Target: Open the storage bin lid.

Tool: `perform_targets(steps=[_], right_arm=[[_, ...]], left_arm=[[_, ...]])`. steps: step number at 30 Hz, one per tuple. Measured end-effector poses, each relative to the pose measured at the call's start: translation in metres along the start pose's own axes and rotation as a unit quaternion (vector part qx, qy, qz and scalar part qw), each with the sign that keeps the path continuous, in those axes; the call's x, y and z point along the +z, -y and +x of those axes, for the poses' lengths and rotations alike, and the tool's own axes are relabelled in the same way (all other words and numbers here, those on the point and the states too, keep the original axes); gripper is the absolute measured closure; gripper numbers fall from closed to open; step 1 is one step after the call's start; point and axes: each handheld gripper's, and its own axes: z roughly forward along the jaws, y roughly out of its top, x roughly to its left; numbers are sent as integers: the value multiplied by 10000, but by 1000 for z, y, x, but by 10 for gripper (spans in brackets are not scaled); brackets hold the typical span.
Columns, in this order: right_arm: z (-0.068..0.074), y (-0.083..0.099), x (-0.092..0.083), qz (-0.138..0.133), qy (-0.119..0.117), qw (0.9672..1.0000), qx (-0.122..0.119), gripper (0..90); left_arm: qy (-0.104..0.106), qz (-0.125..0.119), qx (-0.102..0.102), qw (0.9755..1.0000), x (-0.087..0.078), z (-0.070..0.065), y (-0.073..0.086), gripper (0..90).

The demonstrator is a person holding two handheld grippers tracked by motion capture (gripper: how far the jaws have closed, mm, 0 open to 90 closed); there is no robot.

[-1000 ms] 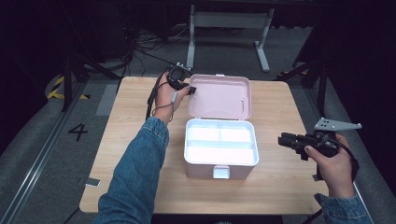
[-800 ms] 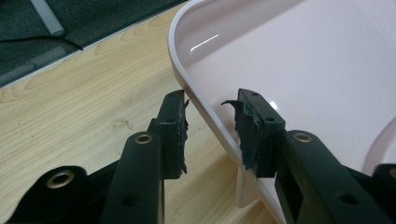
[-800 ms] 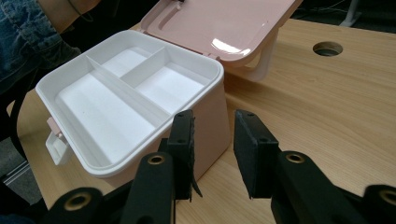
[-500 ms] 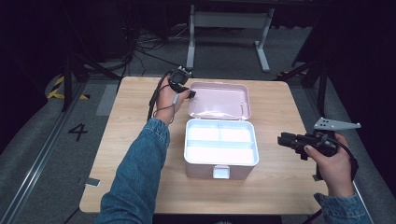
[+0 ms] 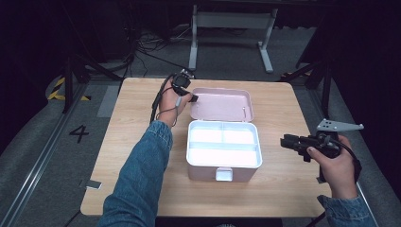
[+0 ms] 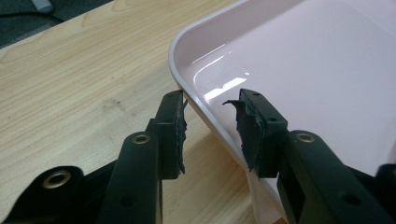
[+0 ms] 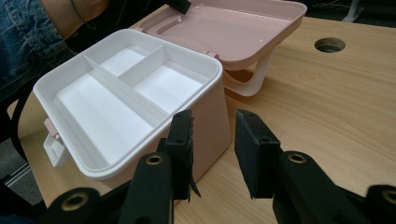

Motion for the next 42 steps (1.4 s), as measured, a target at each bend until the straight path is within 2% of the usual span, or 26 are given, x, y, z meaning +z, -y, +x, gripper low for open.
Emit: perform_targets(steps=[1,5,8,11,14,17,22,27,30,32,34,37,42], right_arm=[[0,-1,1,0,-1,10000,30,684],[0,-3,3,3,-26,10000,-11,684],[1,-4,8,28,-74,10000,-18,682],[1,-5,11,46,-99,9999,-28,682],[2,-7,14,63,-123,9999,-45,680],[2,-8,15,74,-134,9999,-53,680],[4,-10,19,75,-168,9998,-104,678],[3,-17,23,84,-163,9996,-191,665],[2,-22,26,93,-127,9995,-261,651],[0,-25,29,138,-108,9994,-292,638],[-2,-27,32,169,-97,9993,-325,632],[-3,-28,38,256,-74,9990,-362,628],[-5,-30,42,338,14,9985,-436,611]], left_arm=[[-48,-43,53,10000,-1,0,1,616],[-22,-293,-22,9996,-3,0,4,556],[-92,-489,-78,9987,-10,1,7,492],[-66,-630,-83,9980,-18,1,8,475],[-27,-818,78,9966,-35,-4,11,473],[-1,-874,211,9960,-47,-10,12,474],[79,-1106,495,9926,-79,-24,18,470],[153,-1097,736,9911,-113,-41,32,458],[182,-1210,878,9886,-134,-50,42,455],[225,-1224,915,9880,-144,-54,48,451],[241,-1168,1044,9874,-154,-59,57,444],[232,-947,1177,9883,-164,-61,70,430],[184,-771,1188,9897,-176,-63,93,424]])
